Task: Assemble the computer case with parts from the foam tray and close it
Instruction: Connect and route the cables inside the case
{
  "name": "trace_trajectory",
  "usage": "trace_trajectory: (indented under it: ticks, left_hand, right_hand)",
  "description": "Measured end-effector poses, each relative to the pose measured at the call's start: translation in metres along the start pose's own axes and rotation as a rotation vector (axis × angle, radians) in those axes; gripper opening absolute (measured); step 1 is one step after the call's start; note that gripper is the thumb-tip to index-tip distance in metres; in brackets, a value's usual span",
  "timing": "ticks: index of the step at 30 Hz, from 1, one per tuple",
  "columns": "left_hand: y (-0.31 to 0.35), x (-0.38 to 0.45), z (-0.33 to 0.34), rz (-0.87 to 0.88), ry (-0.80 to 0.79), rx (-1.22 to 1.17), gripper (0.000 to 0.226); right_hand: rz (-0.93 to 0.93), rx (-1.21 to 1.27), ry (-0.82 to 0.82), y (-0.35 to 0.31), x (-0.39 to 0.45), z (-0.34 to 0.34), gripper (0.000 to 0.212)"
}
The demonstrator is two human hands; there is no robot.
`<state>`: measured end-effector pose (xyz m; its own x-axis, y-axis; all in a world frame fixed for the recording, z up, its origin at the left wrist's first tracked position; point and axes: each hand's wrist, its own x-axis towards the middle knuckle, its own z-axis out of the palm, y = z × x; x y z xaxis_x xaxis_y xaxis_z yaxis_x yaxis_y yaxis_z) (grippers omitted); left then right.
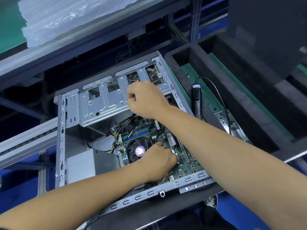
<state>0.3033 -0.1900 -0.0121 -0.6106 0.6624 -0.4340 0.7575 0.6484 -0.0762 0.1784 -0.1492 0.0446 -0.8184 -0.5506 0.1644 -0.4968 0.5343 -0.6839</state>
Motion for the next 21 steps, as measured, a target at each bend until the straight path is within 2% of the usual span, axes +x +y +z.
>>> trace_trajectory:
  ticks: [3, 7, 12, 21]
  left_hand:
    - [-0.0007, 0.0006, 0.0014, 0.004, -0.017, -0.001, 0.022]
    - [0.0007, 0.0012, 0.0014, -0.018, 0.002, -0.024, 0.036]
    - [-0.0003, -0.0006, -0.0039, -0.007, -0.020, -0.028, 0.021]
    - [0.0011, -0.0010, -0.0037, 0.005, 0.000, -0.033, 0.024]
  right_hand:
    - [0.005, -0.001, -0.002, -0.0002, 0.0002, 0.0006, 0.023]
    - [0.008, 0.005, -0.003, -0.0006, 0.0000, 0.0004, 0.029]
    - [0.003, 0.002, -0.006, -0.0003, 0.0007, 0.0012, 0.029]
    - [0.009, 0.028, 0.022, 0.0012, 0.0007, 0.0027, 0.031]
